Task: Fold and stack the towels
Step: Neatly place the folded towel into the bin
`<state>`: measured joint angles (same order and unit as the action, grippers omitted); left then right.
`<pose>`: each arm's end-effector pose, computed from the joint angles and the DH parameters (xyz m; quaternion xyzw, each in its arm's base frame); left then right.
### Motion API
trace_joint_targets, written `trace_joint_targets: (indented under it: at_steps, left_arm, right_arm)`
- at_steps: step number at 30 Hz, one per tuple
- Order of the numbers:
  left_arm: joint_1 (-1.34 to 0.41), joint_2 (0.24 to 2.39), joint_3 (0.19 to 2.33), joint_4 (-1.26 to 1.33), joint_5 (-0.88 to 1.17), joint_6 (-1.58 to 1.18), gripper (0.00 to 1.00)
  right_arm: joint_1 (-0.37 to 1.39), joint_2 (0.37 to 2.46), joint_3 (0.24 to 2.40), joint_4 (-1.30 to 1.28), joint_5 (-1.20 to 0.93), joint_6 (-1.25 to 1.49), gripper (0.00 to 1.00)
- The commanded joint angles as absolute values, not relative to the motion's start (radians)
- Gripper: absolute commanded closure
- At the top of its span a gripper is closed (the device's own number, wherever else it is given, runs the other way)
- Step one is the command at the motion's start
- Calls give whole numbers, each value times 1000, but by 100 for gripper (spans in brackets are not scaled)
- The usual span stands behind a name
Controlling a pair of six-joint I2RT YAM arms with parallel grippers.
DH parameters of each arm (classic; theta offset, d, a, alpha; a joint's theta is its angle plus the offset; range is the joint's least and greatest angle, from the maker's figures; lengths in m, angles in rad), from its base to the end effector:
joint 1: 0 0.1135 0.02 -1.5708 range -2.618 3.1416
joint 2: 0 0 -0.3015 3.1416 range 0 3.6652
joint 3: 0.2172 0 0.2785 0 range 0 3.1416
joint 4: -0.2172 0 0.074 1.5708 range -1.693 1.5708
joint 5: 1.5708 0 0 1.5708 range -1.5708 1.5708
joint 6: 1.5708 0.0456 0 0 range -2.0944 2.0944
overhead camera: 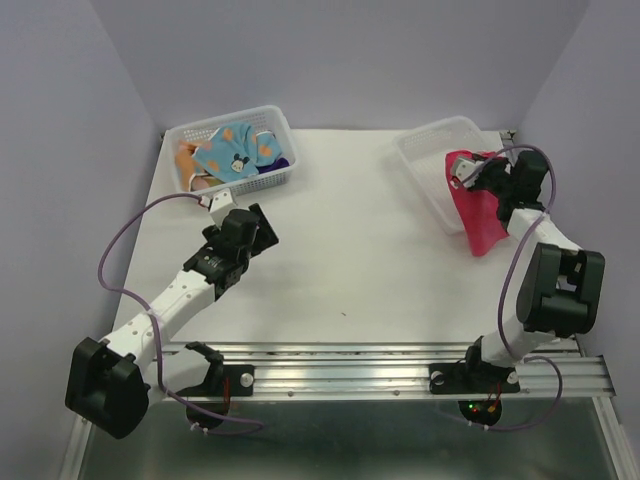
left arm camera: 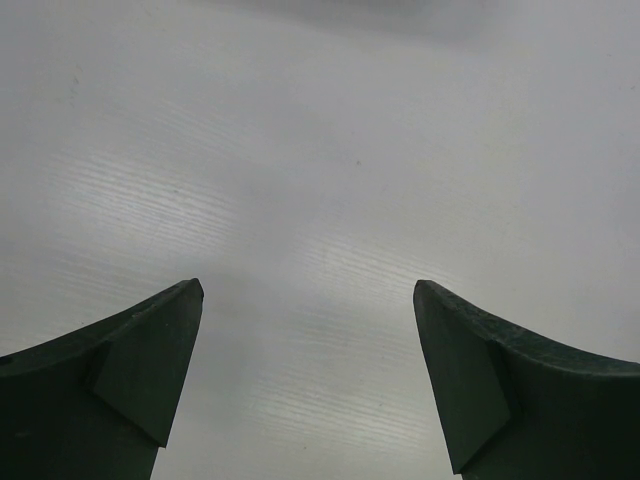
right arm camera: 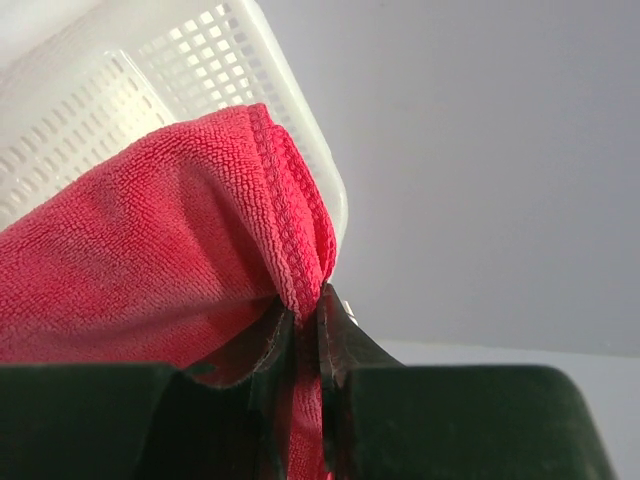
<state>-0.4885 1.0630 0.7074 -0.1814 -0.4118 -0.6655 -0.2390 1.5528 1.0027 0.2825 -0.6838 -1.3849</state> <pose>0.2282 -0.1006 0.2793 -0.1758 0.8387 -0.1149 0.5024 0.3792 -0.0627 0.2950 -0.5769 0.5192 -0.2312 0.5866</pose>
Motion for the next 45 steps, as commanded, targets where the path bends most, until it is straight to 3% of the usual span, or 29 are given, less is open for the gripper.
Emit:
trace_joint_targets:
  at_steps: [1,31,34,45]
  left_arm:
    - [-482,1042,753,-163,-445,-652,1]
    - [-469,1137,742,-117,-423,-635,1]
    - [-468,1149,745,-118,-411,-634,1]
    - [-466,1138,733,-98,-393,-627,1]
  right_arm:
    - [-201,1626,1111,481,-657,-1322,99]
    - [-83,2039,1226,779,-462,-1235,98]
    - [-80,2028,1201,880,-446,-1200,98]
    - [-80,1887,1144,842,-433,-1155,99]
